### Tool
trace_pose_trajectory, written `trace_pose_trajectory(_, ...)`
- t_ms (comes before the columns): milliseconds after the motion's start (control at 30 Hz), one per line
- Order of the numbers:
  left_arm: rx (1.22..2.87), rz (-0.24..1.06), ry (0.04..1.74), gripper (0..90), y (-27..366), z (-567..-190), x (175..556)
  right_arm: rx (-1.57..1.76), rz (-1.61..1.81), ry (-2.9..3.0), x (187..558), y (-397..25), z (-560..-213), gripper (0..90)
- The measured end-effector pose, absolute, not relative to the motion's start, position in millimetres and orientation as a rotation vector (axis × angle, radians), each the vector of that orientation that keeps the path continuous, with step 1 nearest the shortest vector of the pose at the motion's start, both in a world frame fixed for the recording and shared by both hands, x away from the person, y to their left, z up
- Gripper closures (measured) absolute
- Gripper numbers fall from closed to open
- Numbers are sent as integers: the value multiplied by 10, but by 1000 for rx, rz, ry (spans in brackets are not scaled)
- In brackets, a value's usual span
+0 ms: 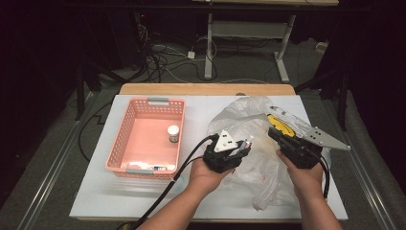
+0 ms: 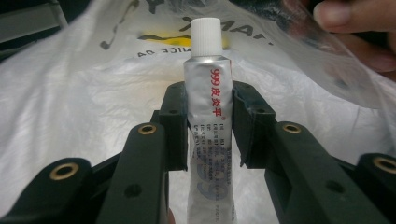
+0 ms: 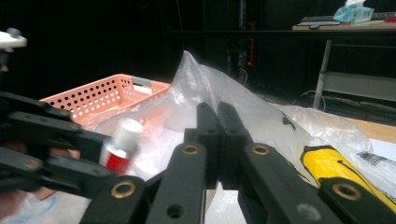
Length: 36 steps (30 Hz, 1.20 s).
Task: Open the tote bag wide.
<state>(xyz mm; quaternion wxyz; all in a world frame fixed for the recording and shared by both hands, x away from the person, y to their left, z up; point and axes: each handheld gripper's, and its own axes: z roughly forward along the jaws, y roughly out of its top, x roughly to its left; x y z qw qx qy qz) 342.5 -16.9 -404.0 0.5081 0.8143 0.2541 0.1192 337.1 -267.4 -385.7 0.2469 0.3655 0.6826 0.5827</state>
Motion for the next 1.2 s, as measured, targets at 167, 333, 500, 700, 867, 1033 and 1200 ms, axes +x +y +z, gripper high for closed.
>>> trace_pose_trajectory(167,1982,285,611,669,-369,-4126,3521,997,1595,1861,3377,-2691,-3851,900)
trace_pose_trajectory(333,1992,300,616,669,-538,-4193,3605,992,1600,1855,3380,-2697,-3844,900)
trace_pose_trajectory(500,2009,319,626,668,-671,-4271,3673,994,1604,1849,3378,-2718,-3835,900)
trace_pose_trajectory(700,2010,328,658,667,-760,-4380,3764,996,1609,1843,3375,-2737,-3827,900)
trace_pose_trajectory(867,2011,335,670,667,-822,-4435,3828,996,1611,1838,3381,-2757,-3828,900)
trace_pose_trajectory(1033,2016,342,680,666,-900,-4500,3897,998,1613,1837,3384,-2767,-3830,900)
trace_pose_trajectory(1200,2021,341,694,665,-964,-4561,3967,1003,1616,1838,3386,-2765,-3831,900)
